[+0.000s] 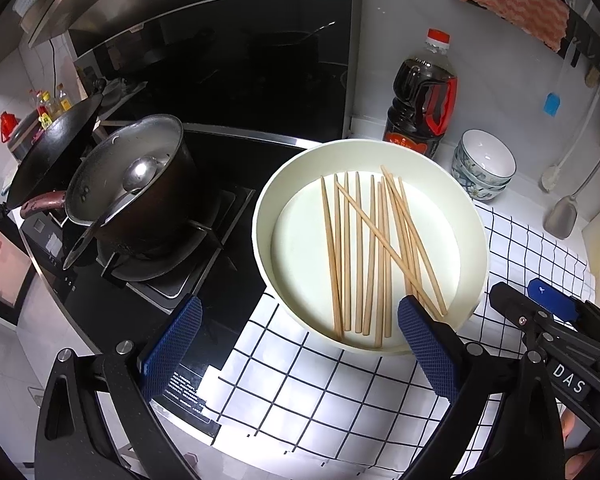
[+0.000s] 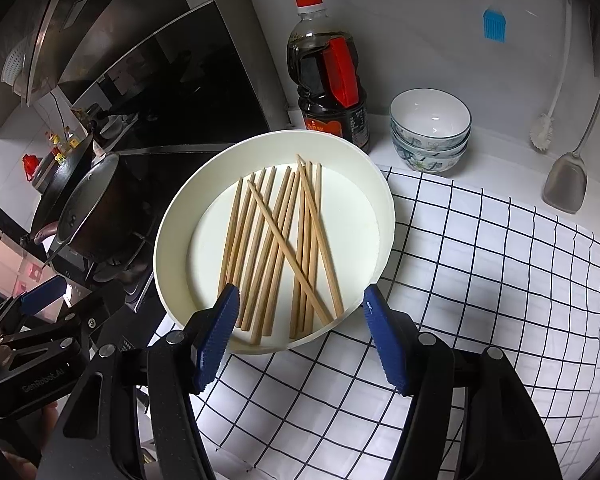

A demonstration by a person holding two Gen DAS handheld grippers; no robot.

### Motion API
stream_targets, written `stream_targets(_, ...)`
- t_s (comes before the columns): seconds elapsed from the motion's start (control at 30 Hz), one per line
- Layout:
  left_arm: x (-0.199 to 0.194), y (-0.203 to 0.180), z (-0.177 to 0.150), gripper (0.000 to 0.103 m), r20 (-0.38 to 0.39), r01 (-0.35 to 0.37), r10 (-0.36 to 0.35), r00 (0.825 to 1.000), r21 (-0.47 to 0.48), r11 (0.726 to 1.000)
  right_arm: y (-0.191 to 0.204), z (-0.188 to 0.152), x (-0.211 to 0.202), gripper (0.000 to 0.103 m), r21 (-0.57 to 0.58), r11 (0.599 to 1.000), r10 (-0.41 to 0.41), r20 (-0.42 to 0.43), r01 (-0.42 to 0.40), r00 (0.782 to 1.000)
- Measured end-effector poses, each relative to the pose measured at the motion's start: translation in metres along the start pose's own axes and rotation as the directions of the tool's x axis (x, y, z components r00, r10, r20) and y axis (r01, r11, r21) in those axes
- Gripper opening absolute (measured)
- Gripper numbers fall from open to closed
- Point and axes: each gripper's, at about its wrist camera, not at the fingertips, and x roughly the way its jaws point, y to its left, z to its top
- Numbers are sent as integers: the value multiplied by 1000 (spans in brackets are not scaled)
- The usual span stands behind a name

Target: Organize utensils

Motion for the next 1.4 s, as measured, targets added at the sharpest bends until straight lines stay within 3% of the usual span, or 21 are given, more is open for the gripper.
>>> stream_targets(1.0, 0, -3, 1, 97, 2, -24, 24, 1000, 15, 1000, 4, -1, -1, 62, -6, 1000, -7, -3, 7, 1000)
stream_targets(1.2, -1, -1, 1, 97, 10, -3, 3, 1000, 2, 1000, 3, -2, 0, 62, -1, 1000, -7, -6, 7, 1000)
stream_targets(1.4, 2, -1, 2, 97, -16, -10, 10, 1000, -5, 1000, 2, -1, 1, 62, 3, 1000, -4, -8, 4, 1000)
